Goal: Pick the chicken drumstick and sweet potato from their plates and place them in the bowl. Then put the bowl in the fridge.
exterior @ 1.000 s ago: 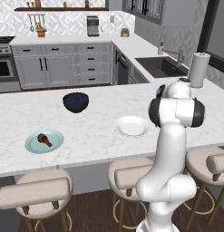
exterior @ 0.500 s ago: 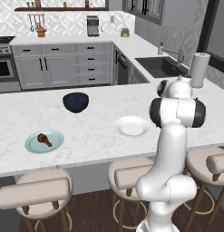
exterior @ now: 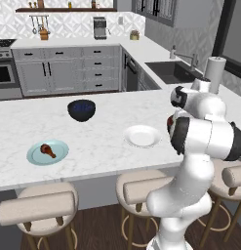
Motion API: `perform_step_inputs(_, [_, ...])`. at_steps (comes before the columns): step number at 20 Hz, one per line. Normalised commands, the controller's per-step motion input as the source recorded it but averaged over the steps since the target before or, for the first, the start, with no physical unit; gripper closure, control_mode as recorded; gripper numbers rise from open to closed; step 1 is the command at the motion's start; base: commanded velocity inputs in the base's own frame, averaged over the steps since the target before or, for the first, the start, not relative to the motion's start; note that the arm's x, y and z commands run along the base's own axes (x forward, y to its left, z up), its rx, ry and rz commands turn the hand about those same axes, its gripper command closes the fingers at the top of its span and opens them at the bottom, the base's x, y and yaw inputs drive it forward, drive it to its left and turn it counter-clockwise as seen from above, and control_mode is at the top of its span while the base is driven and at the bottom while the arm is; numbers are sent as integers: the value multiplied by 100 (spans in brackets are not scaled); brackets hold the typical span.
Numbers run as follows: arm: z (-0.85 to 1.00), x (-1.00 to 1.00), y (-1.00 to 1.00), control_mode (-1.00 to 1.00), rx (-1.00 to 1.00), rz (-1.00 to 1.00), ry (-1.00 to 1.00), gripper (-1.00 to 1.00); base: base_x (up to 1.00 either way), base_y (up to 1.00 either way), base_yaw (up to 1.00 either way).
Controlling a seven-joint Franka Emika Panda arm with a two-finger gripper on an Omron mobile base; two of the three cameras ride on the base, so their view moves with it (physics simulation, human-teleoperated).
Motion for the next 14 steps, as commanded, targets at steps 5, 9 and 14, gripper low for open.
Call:
perform_step_inputs(5, [47, -92, 52, -100, 0, -8, 0, -100, 0, 0, 0])
perform_step_inputs(9, [30, -96, 31, -100, 0, -1, 2, -100, 0, 0, 0])
perform_step_inputs(14, [21, -53, 47, -100, 0, 0, -1, -100, 0, 0, 0])
